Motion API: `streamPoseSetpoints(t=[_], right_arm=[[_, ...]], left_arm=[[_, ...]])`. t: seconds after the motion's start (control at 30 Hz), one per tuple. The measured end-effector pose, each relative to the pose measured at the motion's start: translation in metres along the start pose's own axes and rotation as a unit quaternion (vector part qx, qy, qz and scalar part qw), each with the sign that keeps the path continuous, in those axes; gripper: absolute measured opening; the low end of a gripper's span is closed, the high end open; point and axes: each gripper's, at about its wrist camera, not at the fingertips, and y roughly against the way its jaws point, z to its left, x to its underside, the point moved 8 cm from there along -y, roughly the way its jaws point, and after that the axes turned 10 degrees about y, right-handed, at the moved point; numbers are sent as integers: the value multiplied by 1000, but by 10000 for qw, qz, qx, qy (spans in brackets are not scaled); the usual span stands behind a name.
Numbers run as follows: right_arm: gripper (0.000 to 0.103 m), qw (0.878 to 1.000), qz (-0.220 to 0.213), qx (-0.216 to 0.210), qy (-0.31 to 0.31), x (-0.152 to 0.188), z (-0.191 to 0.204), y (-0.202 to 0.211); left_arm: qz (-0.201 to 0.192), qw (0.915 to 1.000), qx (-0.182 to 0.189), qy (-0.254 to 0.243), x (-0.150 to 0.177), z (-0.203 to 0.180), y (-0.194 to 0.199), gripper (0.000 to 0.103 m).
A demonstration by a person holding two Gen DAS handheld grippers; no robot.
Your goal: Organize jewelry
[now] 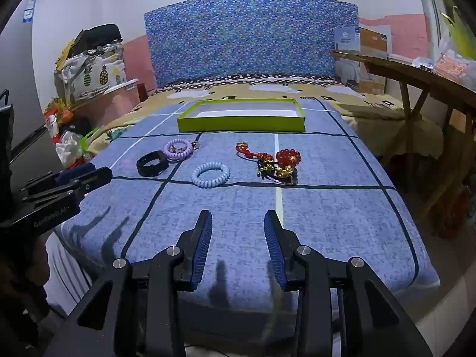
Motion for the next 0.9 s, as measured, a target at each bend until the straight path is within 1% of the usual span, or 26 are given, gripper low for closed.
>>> streamPoseSetpoints(t=[0.37, 0.67, 0.9], right_arm=[[37, 10000, 7, 15, 21, -1, 1, 1], [37, 10000, 11, 21, 25, -1, 1, 1], [37, 10000, 11, 19, 26, 0, 0, 1]], left_arm=[[4, 10000, -5, 0, -1, 0, -1, 42], [-2, 10000, 25, 7, -2, -2, 11, 42], [18, 10000, 64, 54, -2, -3, 8, 42]])
